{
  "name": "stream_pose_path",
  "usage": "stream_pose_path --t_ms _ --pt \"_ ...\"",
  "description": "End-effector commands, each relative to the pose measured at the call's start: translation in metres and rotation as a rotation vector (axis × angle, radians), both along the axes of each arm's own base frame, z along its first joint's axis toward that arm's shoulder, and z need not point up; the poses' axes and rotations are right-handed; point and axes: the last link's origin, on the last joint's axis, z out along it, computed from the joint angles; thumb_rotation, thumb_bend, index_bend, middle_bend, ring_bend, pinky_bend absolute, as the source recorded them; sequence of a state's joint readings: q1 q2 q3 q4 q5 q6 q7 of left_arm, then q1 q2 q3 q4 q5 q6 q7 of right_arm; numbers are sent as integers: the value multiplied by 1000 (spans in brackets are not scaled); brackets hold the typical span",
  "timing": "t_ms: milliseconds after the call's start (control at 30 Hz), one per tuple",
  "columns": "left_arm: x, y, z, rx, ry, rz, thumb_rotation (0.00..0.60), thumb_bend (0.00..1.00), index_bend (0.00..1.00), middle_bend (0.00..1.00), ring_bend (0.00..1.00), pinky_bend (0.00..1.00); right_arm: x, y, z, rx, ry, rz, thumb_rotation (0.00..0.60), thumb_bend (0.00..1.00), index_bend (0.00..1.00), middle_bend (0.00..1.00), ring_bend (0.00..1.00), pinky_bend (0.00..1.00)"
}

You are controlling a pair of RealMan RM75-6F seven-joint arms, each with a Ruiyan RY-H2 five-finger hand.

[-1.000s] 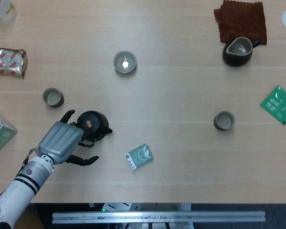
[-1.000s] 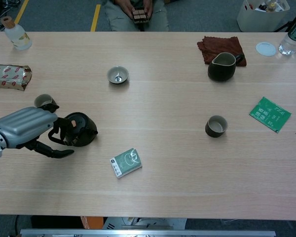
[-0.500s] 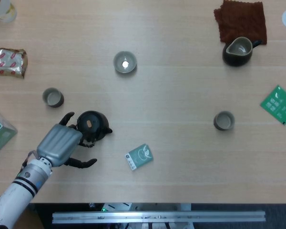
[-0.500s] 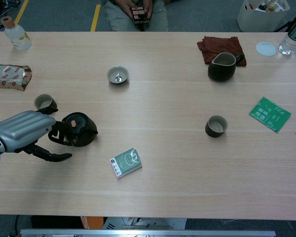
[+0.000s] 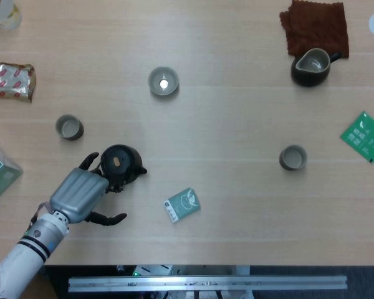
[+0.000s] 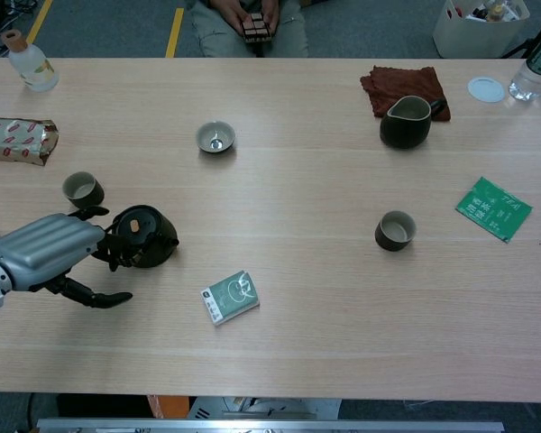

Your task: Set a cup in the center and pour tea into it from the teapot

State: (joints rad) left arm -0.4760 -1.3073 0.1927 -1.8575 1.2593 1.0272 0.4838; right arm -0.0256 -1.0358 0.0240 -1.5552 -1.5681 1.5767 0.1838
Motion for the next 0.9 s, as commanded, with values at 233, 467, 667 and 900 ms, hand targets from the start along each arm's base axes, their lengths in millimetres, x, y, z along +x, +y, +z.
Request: stream_pose_path --t_ms 233,467,667,900 --pt "-2 -2 -4 -4 -6 3 239 190 383 456 347 1 0 0 0 -2 0 -2 600 221 307 313 171 296" --pt "0 1 -9 4 -39 6 240 190 468 577 376 1 -1 0 1 -5 2 -7 600 221 307 313 171 296" --pt "3 6 -14 4 -70 17 237 190 547 679 451 0 -3 0 1 -8 3 -13 600 221 307 313 171 296" --pt "4 11 -18 -7 -78 33 235 190 596 757 523 0 -6 0 3 -19 3 -24 600 221 307 313 171 296"
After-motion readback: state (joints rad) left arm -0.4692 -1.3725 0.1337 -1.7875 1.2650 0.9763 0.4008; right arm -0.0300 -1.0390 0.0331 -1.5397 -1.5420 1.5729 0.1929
